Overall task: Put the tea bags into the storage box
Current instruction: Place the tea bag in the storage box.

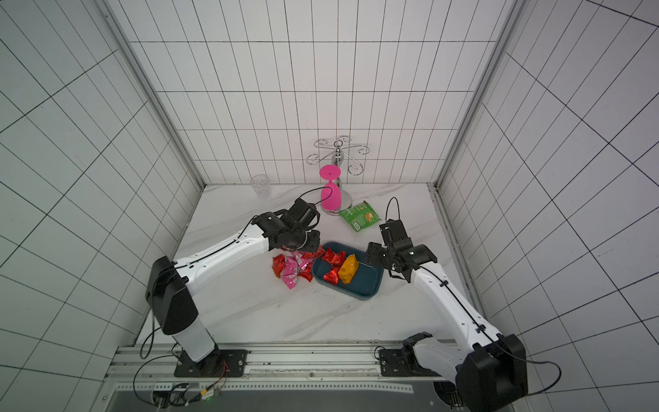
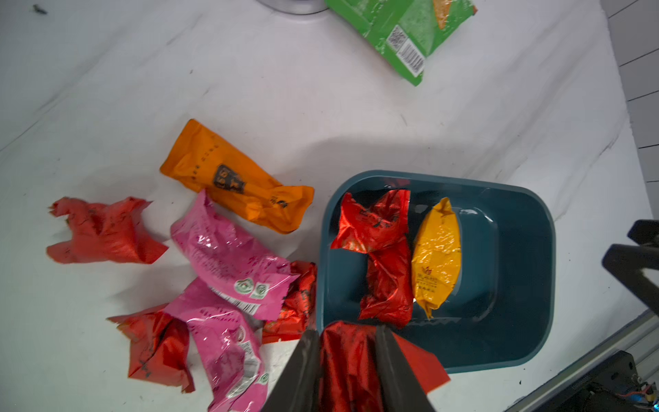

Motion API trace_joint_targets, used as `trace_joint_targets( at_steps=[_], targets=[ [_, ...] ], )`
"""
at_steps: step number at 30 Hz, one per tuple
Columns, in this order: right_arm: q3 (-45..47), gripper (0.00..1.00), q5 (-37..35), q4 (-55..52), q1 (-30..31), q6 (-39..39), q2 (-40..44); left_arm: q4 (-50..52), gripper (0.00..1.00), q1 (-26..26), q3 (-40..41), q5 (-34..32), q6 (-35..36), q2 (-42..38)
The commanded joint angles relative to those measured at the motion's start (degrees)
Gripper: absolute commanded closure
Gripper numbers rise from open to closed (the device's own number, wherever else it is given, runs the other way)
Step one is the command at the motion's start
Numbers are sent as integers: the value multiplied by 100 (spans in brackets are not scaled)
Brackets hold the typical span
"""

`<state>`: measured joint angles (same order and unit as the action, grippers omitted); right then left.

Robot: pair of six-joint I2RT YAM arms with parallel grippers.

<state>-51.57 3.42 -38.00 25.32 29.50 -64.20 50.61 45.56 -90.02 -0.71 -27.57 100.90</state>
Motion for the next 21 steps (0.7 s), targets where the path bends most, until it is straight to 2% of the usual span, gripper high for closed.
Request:
trace_joint_targets(
  at_steps=[1,9,11,14,17,21],
  targets=[
    [273,30,0,-19,-62,213,217,-47,69,166,-298,-229,15,588],
    [501,30,-169,-240,-62,284,780,-113,68,352,-593,-45,-117,1310],
    [543,30,-199,-280,-69,301,889,-69,61,357,-703,9,-136,1344],
    [578,30,-176,-296,-62,318,944,79,40,340,-880,-100,-169,1255],
    [547,30,-118,-278,-62,307,869,209,34,226,-972,-238,-195,1039],
    [379,30,-27,-215,-62,208,561,229,33,-195,-811,-259,-316,610]
  ],
)
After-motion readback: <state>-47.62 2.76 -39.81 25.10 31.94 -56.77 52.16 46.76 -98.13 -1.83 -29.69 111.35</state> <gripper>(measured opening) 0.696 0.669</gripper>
